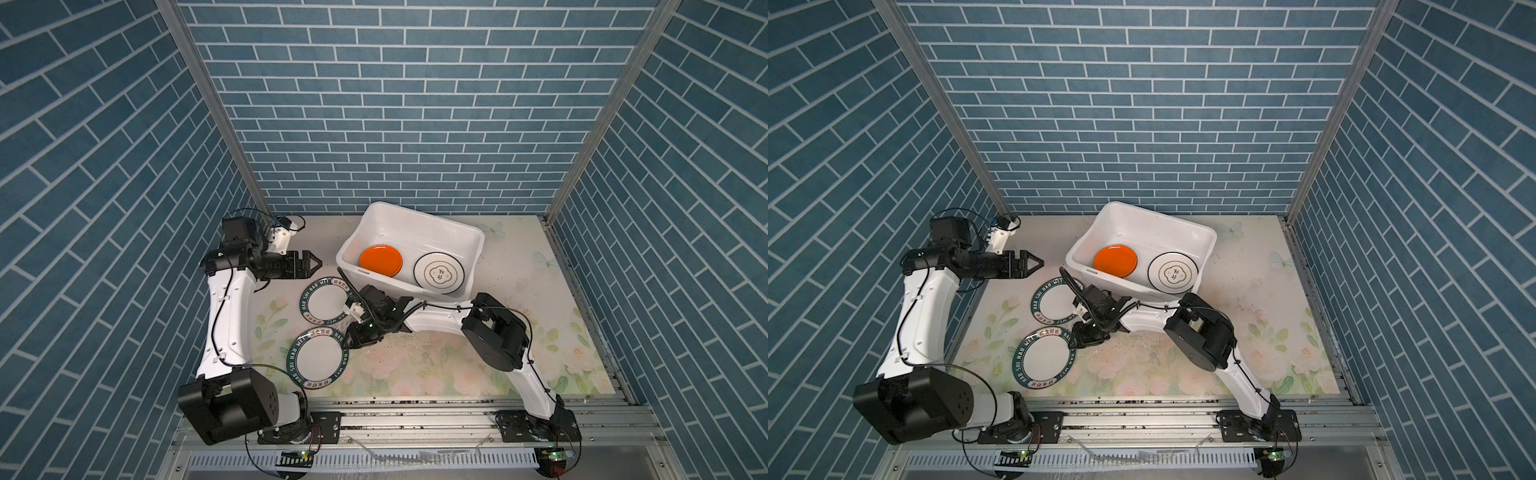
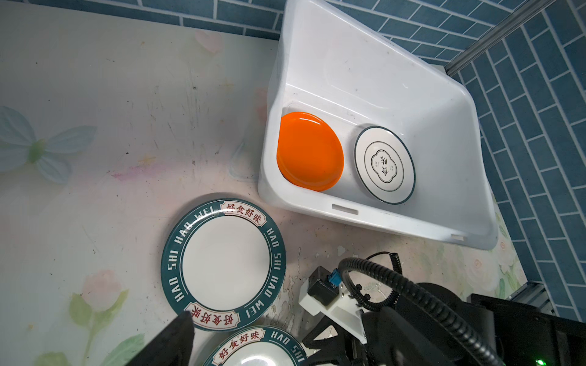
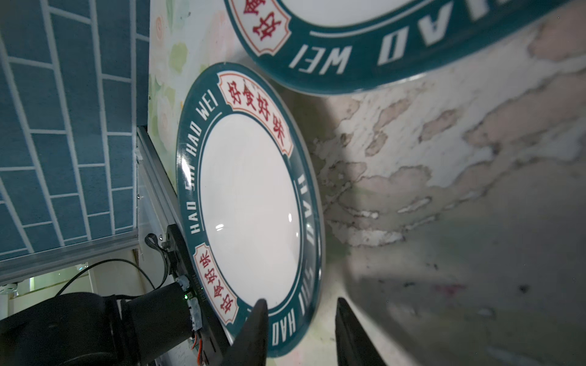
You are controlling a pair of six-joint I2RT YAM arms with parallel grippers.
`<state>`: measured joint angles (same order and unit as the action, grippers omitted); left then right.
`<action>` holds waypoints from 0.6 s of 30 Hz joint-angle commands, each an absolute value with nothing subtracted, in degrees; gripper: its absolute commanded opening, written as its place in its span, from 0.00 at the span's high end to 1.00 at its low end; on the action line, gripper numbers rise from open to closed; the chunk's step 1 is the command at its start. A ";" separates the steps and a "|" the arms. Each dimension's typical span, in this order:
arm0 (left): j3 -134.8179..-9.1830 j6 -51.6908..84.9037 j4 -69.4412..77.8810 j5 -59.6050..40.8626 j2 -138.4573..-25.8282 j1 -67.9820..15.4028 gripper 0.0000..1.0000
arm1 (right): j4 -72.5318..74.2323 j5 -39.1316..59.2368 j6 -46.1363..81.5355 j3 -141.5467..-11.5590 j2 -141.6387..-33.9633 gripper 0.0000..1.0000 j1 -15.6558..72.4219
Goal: Place the plates into the plastic bin on the countertop
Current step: 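Lower the right gripper onto the rim of the nearer green-rimmed plate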
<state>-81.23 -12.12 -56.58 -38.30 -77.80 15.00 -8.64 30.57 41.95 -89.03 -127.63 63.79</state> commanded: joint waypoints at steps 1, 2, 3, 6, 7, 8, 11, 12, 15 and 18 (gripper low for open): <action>-80.86 -11.51 -55.90 -39.15 -77.04 15.29 0.08 | -9.89 29.61 41.60 -91.26 -129.62 0.64 63.61; -80.86 -11.44 -55.92 -39.26 -77.08 15.32 0.08 | -9.78 29.68 41.66 -91.36 -129.80 0.64 63.61; -80.87 -11.36 -55.82 -39.29 -77.08 15.36 0.08 | -9.51 29.71 41.81 -91.30 -129.90 0.65 63.61; -80.52 -11.34 -55.57 -39.46 -76.96 15.37 0.08 | -8.80 29.85 42.32 -91.28 -130.25 0.65 63.44; -80.42 -11.26 -55.49 -39.63 -76.97 15.38 0.08 | -8.56 29.94 42.51 -91.29 -130.34 0.65 63.37; -80.16 -11.17 -55.47 -39.87 -76.93 15.35 0.08 | -8.36 30.21 42.69 -91.33 -130.73 0.66 63.20; -79.81 -11.17 -55.54 -40.34 -76.92 15.32 0.08 | -8.35 30.77 43.06 -92.02 -131.50 0.69 63.13; -79.87 -11.33 -55.67 -40.41 -76.86 15.37 0.08 | -8.46 30.99 43.03 -92.30 -131.66 0.69 63.15; -79.88 -11.51 -55.82 -40.41 -76.55 15.38 0.08 | -9.13 31.42 43.00 -93.14 -132.51 0.71 63.16; -79.95 -11.60 -55.90 -40.43 -76.08 15.39 0.08 | -9.56 31.62 42.98 -93.84 -133.11 0.73 63.19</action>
